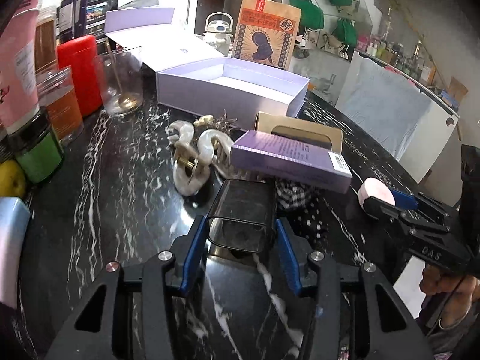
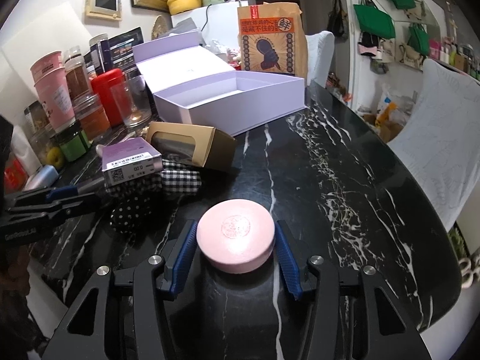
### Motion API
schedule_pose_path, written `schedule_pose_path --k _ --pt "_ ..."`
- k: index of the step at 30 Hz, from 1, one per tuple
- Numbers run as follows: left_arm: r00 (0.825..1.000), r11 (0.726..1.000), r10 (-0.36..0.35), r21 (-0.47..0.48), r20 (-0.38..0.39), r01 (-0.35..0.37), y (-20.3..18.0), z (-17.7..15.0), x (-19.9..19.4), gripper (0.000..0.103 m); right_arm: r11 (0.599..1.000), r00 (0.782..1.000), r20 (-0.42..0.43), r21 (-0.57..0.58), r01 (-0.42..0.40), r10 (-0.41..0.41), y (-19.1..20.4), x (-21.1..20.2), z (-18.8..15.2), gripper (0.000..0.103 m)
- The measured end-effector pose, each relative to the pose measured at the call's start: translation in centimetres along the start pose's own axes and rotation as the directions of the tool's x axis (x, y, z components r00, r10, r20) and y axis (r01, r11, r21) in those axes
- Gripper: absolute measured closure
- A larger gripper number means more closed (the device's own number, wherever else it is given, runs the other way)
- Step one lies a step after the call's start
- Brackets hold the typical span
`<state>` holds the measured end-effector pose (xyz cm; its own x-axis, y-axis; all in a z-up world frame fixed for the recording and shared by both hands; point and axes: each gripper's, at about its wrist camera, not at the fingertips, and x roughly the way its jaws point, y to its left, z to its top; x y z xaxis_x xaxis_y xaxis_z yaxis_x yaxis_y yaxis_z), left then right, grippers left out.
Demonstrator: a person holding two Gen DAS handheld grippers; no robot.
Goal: Organize rigid objects
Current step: 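Grasp the dark translucent case with left tool while right tool grasps pink compact, then lift both held items and carry them over the lavender gift box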
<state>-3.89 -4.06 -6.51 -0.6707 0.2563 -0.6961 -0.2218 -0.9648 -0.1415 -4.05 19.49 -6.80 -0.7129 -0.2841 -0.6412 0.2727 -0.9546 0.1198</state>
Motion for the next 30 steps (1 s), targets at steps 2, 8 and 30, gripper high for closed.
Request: schedule_pose_path --k 2,8,30 --pt "1.0 1.0 0.01 0.006 -0.002 -0.01 0.0 -0.4 -0.4 0.056 1.0 1.0 -0.002 0.005 -0.005 0.005 0.0 -0.1 -0.1 0.052" --pt "1.0 1.0 -0.002 -0.012 0.023 0.003 1.0 -0.6 -0.3 0.056 1.0 1.0 -0.011 0.0 -0.006 0.006 0.4 0.0 -0.3 0.052" --pt "0.999 0.999 0.028 -0.029 -0.022 -0.029 0.8 0.9 2.1 0.051 1.0 1.0 -0.012 -0.027 0.008 -0.008 0.7 -0.1 -0.3 0.052"
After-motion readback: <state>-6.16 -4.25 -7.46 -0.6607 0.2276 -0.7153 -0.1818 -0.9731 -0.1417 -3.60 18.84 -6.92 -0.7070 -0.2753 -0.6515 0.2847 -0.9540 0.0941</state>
